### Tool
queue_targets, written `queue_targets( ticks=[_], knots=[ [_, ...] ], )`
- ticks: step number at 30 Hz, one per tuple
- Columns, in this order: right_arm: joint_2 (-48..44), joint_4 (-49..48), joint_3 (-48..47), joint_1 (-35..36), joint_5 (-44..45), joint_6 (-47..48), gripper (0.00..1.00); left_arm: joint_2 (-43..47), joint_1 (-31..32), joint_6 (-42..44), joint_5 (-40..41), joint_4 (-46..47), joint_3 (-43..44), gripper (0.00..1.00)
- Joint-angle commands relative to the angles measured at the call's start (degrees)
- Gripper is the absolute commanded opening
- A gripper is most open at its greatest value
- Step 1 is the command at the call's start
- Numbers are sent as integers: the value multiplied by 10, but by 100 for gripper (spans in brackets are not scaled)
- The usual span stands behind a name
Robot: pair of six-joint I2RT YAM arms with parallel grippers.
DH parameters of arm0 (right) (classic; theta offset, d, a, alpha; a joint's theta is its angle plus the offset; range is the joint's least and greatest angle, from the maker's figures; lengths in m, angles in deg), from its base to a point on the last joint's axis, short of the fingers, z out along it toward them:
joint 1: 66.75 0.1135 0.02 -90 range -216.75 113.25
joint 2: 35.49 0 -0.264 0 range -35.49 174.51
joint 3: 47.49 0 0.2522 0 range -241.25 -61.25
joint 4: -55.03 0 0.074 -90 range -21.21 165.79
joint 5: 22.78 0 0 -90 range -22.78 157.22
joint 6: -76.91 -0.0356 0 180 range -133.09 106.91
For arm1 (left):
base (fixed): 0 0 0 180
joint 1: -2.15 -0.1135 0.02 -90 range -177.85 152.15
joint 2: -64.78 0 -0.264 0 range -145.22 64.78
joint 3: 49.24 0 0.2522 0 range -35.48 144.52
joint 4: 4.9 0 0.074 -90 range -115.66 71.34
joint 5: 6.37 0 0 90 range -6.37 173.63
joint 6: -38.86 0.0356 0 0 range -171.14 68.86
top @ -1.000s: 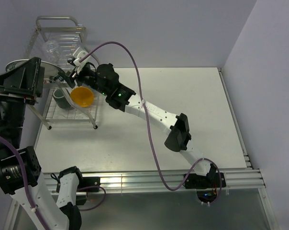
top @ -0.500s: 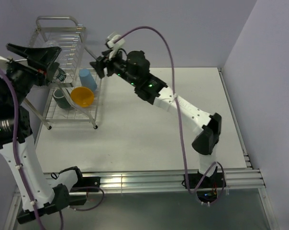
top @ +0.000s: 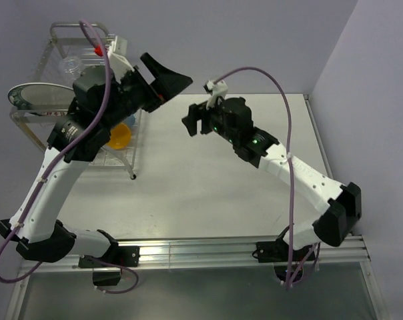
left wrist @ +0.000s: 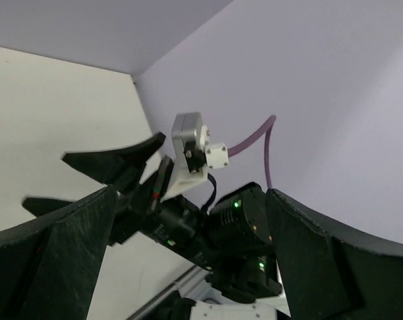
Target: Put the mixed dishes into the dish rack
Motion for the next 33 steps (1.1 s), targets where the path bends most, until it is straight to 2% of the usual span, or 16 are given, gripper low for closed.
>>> queue_targets(
  ticks=[1, 2, 3, 5, 7, 9, 12, 16, 24, 33],
  knots=[
    [-97, -1, 79, -6, -5, -66, 82, 21, 71, 80, 144, -8, 4, 99],
    [-110, -2, 125, -6, -7, -94, 86, 28, 93, 112, 178, -8, -11, 99],
    [-124, -3, 147, -6, -7, -109, 89, 34, 130, 125, 249, -8, -30, 99],
    [-159, 7, 204, -5, -5, -151, 99, 61, 163, 165, 319, -7, -90, 99],
    [-182, 31, 241, -3, -7, -167, 100, 89, 191, 180, 381, -7, -160, 99],
    [-197, 53, 256, 1, -14, -165, 100, 119, 203, 161, 399, -19, -218, 99],
    [-213, 89, 286, 6, -14, -173, 100, 171, 222, 144, 407, 6, -302, 99],
    [-265, 71, 350, 6, -44, -197, 100, 247, 243, 112, 420, 22, -396, 99],
    [-328, 24, 434, 13, -85, -274, 100, 455, 246, 50, 324, 105, -624, 99],
    [-421, -55, 533, 35, -62, -310, 100, 507, 246, 39, 315, 104, -660, 99]
  ],
)
